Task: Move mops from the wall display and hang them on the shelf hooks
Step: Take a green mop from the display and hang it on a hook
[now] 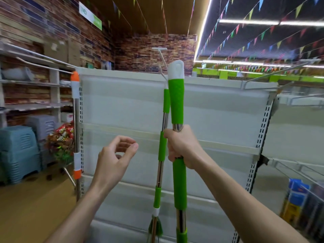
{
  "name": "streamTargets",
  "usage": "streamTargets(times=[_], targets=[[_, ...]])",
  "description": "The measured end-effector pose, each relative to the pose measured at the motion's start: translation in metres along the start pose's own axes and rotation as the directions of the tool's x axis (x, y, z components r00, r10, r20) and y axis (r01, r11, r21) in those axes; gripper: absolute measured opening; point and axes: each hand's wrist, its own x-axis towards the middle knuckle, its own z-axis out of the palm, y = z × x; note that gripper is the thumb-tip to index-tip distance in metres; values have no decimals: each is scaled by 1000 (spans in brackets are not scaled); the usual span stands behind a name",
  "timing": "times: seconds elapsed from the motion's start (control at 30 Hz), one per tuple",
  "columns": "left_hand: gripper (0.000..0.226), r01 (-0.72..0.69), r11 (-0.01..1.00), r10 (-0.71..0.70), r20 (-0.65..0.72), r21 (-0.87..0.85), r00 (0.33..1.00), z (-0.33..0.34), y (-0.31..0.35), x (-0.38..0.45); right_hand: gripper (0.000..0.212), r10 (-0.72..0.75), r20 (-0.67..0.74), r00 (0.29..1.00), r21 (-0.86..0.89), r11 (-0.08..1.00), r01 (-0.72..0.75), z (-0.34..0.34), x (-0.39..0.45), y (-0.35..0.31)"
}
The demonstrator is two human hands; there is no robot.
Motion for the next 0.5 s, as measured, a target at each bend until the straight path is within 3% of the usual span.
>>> streamTargets(times=[0.5], targets=[[21, -49, 997, 50, -23, 51, 998, -16, 27, 0, 21, -17, -1, 1000, -39, 999, 17, 30, 24, -14]])
